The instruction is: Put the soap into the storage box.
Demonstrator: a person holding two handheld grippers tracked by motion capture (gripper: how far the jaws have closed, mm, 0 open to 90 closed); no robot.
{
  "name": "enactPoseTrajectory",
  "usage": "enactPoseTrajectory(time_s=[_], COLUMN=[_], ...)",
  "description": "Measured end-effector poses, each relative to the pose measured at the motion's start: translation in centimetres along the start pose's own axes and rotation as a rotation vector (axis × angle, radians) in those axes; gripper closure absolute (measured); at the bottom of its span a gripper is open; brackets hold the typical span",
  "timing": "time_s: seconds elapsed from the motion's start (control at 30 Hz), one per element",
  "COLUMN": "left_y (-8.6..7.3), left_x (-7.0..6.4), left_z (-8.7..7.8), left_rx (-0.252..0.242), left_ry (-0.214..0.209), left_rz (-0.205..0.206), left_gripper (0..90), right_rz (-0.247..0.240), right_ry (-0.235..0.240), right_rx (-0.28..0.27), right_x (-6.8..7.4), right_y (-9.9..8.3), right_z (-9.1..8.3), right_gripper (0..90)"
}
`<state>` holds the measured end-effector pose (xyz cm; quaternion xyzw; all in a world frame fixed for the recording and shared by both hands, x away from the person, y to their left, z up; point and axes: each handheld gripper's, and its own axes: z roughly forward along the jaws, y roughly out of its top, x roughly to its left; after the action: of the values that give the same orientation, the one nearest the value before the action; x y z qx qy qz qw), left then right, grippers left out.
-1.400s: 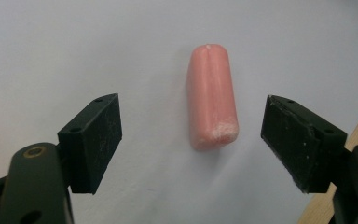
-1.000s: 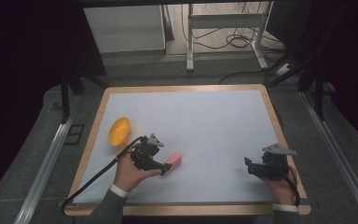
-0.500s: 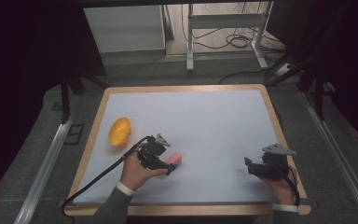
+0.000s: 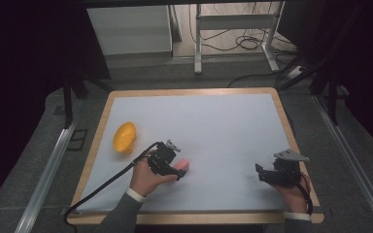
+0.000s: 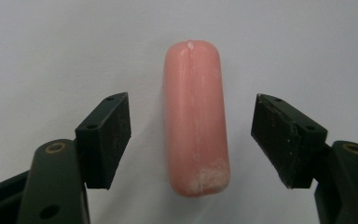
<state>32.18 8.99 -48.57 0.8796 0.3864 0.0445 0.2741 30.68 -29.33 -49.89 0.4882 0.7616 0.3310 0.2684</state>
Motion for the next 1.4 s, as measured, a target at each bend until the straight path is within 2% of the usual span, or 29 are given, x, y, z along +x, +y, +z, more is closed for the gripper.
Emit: enactPoseTrajectory(time_s=[0.2, 0.3, 0.43, 0.63, 0.73, 1.17, 1.4], left_y=[0.2, 0.2, 0.1, 0.0, -0.1, -0.2, -0.2], left_x=[0.4, 0.3, 0.2, 0.0, 0.0, -0.2, 0.0], left_z=[1.3, 1.4, 1.8, 2.1, 2.0, 1.5, 1.1], left_rx=[0.02, 0.008, 0.022, 0.032, 0.028, 0.005, -0.009], left_ry=[0.004, 0.008, -0.002, 0.005, 0.017, 0.022, 0.026], left_rz=[-0.018, -0.02, -0.013, -0.008, -0.004, 0.015, 0.008], left_gripper=[34.1, 39.8, 42.5, 55.9, 59.1, 60.0, 60.0], right_rz=[0.0, -0.002, -0.006, -0.008, -0.007, -0.007, -0.005], right_ry=[0.002, 0.0, -0.003, -0.005, -0.007, -0.01, -0.009], right_rx=[0.006, 0.008, 0.011, 0.011, 0.012, 0.012, 0.01], right_x=[0.0, 0.0, 0.0, 0.1, 0.1, -0.1, -0.1], right_y=[-0.1, -0.1, -0.1, -0.1, -0.1, -0.2, -0.2], right_z=[0.2, 0.2, 0.3, 0.3, 0.3, 0.3, 0.2], right_gripper=[11.6, 11.6, 11.6, 11.6, 11.5, 11.6, 11.6])
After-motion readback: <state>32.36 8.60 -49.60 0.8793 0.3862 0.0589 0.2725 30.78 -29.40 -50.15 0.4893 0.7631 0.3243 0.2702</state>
